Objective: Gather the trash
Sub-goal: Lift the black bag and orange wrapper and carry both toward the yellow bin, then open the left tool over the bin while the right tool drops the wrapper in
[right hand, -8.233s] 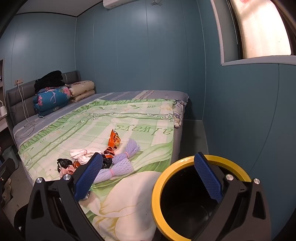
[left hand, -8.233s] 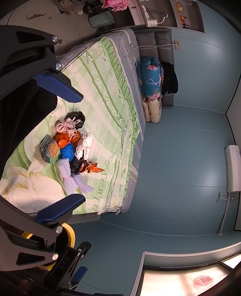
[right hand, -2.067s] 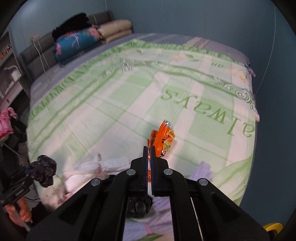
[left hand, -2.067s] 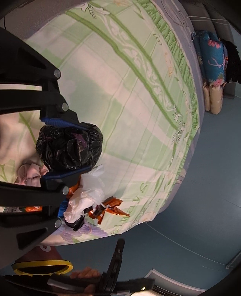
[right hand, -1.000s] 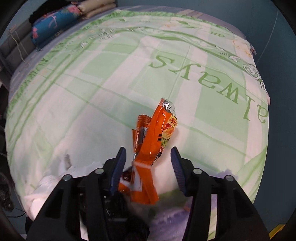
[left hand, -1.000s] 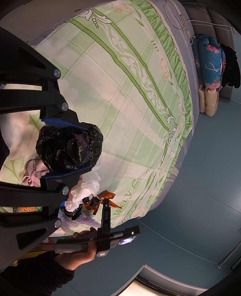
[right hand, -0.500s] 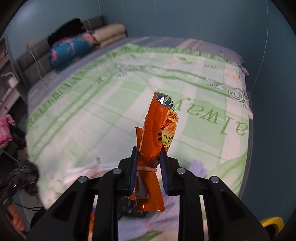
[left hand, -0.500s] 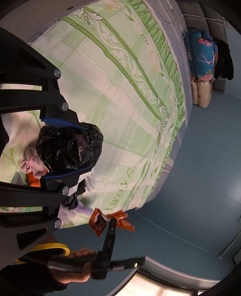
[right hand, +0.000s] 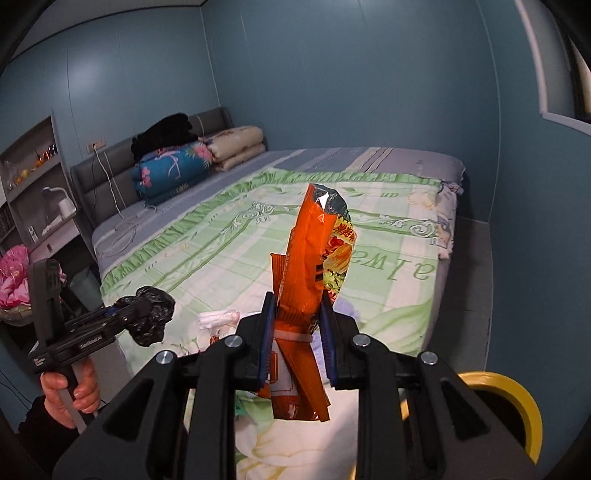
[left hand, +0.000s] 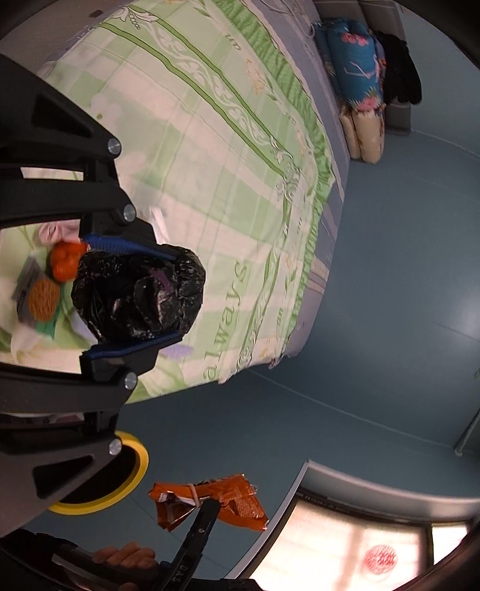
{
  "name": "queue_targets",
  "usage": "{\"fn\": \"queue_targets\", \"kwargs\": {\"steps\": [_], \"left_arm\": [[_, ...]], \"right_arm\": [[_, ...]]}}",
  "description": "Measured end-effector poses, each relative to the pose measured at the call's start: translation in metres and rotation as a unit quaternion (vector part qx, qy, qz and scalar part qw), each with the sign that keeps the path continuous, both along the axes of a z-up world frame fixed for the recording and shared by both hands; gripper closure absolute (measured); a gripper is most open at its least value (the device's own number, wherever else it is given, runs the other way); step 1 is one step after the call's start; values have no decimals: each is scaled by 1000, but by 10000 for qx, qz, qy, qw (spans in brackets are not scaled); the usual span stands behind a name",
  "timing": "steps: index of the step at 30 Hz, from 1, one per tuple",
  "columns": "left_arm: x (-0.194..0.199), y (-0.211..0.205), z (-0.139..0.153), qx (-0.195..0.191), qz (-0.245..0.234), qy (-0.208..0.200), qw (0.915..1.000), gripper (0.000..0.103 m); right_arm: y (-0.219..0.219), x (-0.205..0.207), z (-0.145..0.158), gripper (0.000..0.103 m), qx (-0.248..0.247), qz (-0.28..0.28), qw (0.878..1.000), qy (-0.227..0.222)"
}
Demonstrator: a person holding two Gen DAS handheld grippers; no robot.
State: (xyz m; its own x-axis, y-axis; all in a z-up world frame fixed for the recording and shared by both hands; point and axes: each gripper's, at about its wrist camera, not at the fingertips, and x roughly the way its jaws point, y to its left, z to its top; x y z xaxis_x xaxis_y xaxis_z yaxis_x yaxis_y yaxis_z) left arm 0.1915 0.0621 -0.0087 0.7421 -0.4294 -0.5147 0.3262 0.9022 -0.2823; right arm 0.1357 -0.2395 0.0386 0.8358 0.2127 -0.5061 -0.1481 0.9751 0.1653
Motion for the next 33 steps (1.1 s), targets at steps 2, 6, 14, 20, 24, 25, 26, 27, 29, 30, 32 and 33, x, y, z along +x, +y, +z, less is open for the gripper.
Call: {"fn": "queue_targets", "kwargs": {"steps": [2, 6, 14, 20, 24, 25, 26, 27, 29, 30, 32, 33], "left_arm": [[-6, -15, 8, 24, -146, -77, 9999, 67], [-15, -52, 24, 87, -452, -214, 9987, 67], [-30, -132, 37, 160, -1138, -327, 9928, 67], [-37, -189, 23, 261, -1655, -138, 9858, 67], [-43, -221, 8, 391, -1924, -33, 9805, 67], [-44, -228, 5, 419, -1978, 7, 9794, 67], [-44, -233, 1, 446, -2024, 49, 9783, 66], [-46, -237, -2, 471, -2060, 85, 9774, 66], [-45, -250, -12, 550, -2163, 189, 9746, 66], [-44, -256, -17, 581, -2206, 248, 9733, 66], [-44, -263, -25, 603, -2290, 350, 9709, 66], [-44, -267, -29, 616, -2336, 397, 9696, 66]], "right_arm": [[-13, -21, 6, 81, 9, -162, 9997, -156], [-42, -62, 19, 81, 134, -495, 9977, -435], [-87, -119, 31, 80, 84, -1431, 9881, -559], [-108, -136, 21, 80, 17, -1838, 9826, -270], [-117, -136, 12, 80, 84, -2056, 9786, -99], [-120, -137, 8, 80, 107, -2083, 9780, -47], [-125, -133, 5, 80, 120, -2097, 9777, -13], [-128, -129, 1, 80, 130, -2121, 9772, 48], [-136, -126, -9, 80, 167, -2154, 9762, 209], [-139, -124, -13, 80, 189, -2172, 9755, 282], [-145, -120, -21, 80, 207, -2207, 9743, 402], [-147, -115, -25, 80, 224, -2213, 9738, 482]]}}
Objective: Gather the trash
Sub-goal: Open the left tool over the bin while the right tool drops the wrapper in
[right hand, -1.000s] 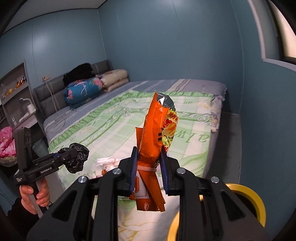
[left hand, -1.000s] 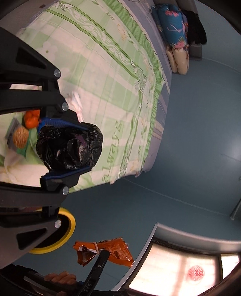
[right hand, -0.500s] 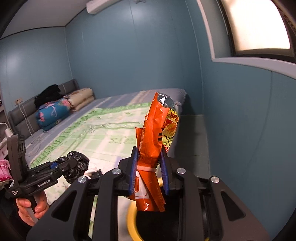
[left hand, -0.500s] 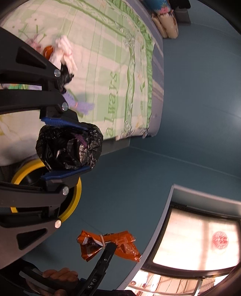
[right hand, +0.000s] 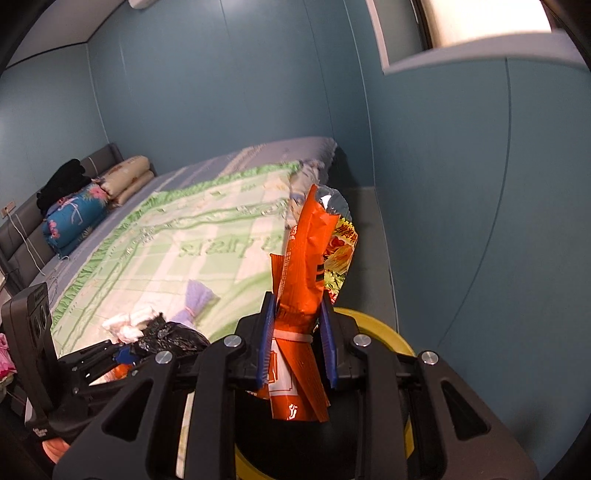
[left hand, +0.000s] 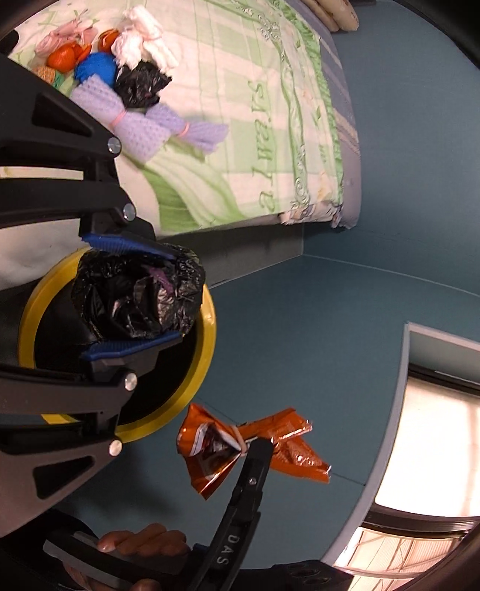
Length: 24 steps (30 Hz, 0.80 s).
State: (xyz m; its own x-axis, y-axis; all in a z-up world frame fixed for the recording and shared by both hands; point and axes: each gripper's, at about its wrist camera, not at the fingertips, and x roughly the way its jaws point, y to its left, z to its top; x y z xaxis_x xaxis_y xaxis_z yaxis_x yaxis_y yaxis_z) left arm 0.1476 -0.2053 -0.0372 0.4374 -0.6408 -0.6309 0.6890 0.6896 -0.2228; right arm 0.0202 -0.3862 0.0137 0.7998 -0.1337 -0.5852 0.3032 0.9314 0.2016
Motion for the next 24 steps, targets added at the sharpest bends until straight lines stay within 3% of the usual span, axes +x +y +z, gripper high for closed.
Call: {"fn": "queue_targets", "kwargs": {"steps": [9, 16, 19, 21, 24], "left_arm": [[0, -28, -37, 250, -299, 334, 9987, 65], [-5, -30, -41, 217, -314, 317, 9988, 59], [-4, -25, -38, 131, -194, 310, 9992, 46], [-3, -20, -32, 78, -110, 239, 9996, 33], [-3, -13, -25, 42, 4, 98, 9999, 22]], "right_arm": [[-24, 19, -37, 80, 331, -67, 9984, 446], [-32, 25, -42, 76, 520, -149, 9973, 492], [-36, 25, -41, 71, 562, -200, 9972, 453], [-37, 24, -40, 61, 596, -230, 9971, 423], [-37, 23, -38, 60, 607, -256, 9970, 398]]}}
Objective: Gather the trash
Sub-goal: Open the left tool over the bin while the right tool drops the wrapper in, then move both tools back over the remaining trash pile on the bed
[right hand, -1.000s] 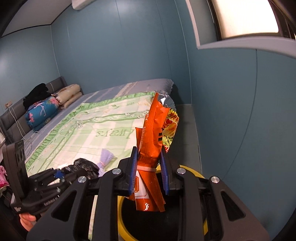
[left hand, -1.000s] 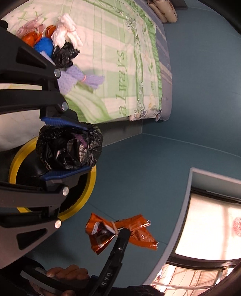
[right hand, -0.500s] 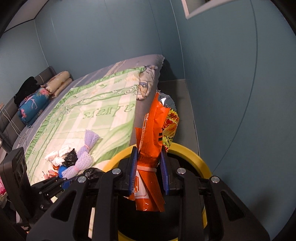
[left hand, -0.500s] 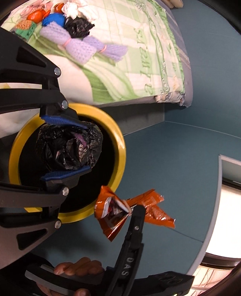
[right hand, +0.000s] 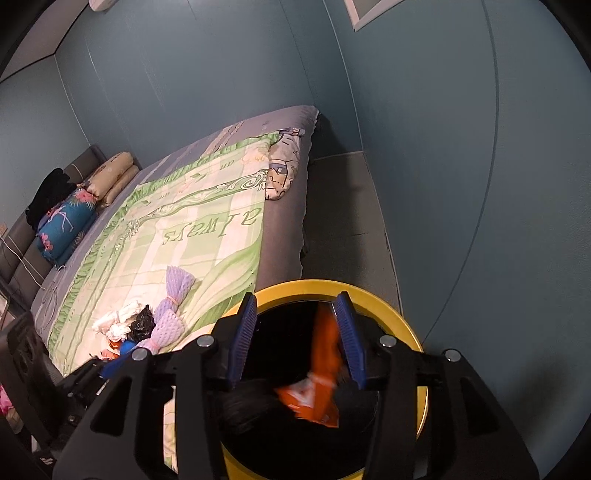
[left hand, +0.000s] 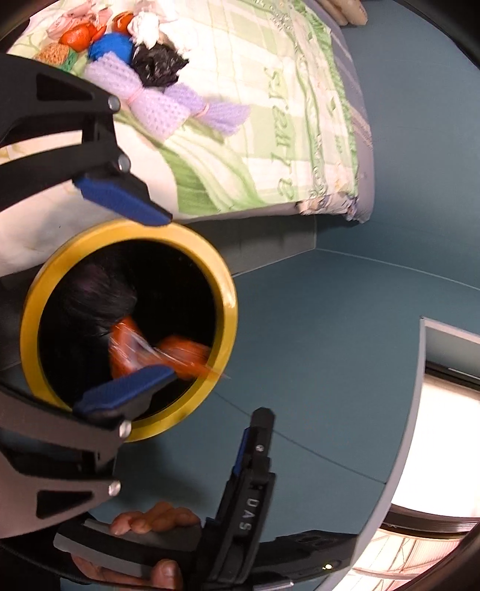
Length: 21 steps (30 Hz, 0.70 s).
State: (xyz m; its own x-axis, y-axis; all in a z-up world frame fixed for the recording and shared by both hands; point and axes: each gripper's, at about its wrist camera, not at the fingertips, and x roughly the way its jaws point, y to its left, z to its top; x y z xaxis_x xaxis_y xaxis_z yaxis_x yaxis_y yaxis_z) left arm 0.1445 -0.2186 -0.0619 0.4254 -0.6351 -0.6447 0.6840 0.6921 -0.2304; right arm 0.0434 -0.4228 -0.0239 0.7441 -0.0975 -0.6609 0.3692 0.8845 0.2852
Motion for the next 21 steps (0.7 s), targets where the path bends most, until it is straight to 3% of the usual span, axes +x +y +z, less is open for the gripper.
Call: {"fn": "queue_targets", "kwargs": {"steps": [6, 11, 21], "left_arm": [[10, 27, 13, -34, 466, -141, 9988, 15], [17, 60, 28, -68, 915, -360, 9951, 14], [18, 150, 59, -33, 1855, -772, 9796, 11]], "right_arm": [[5, -3, 10, 59, 35, 60, 9993, -358], [13, -7, 21, 55, 83, 250, 9972, -699], [57, 31, 38, 47, 160, 1065, 9903, -881]]}}
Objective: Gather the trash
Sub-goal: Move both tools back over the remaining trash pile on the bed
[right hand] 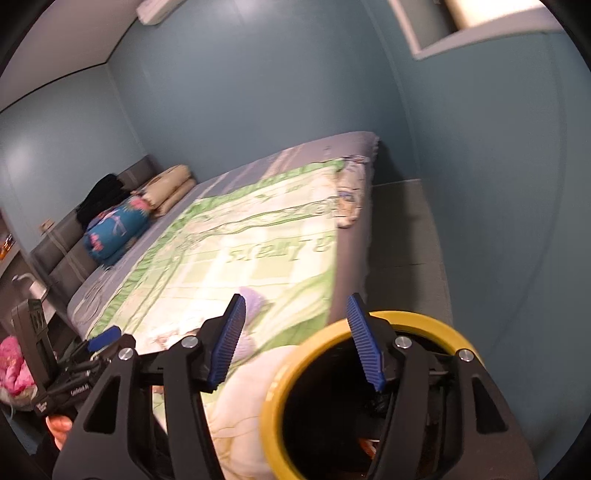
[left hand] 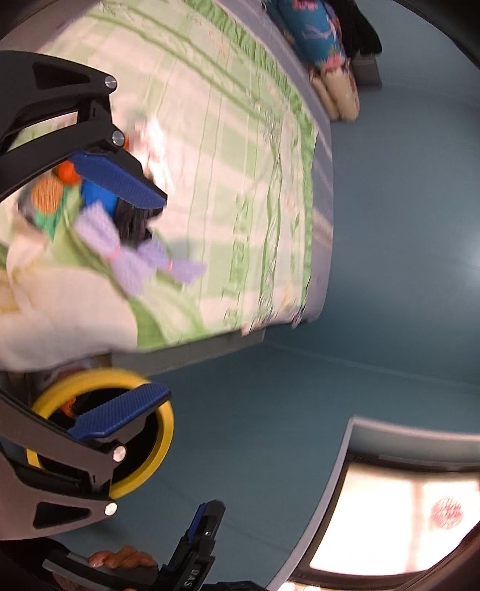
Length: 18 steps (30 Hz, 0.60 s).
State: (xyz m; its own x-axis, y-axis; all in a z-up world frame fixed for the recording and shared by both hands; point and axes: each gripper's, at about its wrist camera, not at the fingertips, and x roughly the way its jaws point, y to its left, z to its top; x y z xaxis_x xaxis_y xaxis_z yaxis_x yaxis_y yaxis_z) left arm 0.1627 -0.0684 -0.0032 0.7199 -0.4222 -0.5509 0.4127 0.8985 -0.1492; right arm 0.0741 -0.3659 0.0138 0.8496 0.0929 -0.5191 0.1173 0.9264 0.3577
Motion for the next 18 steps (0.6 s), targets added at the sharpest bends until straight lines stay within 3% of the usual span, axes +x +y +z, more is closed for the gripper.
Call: {"fn": "queue_targets", "kwargs": {"steps": [11, 18], "left_arm": [[2, 83, 11, 35, 936, -86, 9956, 9], [6, 121, -3, 127, 1380, 45, 9903, 9]], "right_arm": [[64, 48, 10, 45, -142, 768, 9969, -52], [91, 77, -1, 44, -148, 1030, 9944, 196]]}}
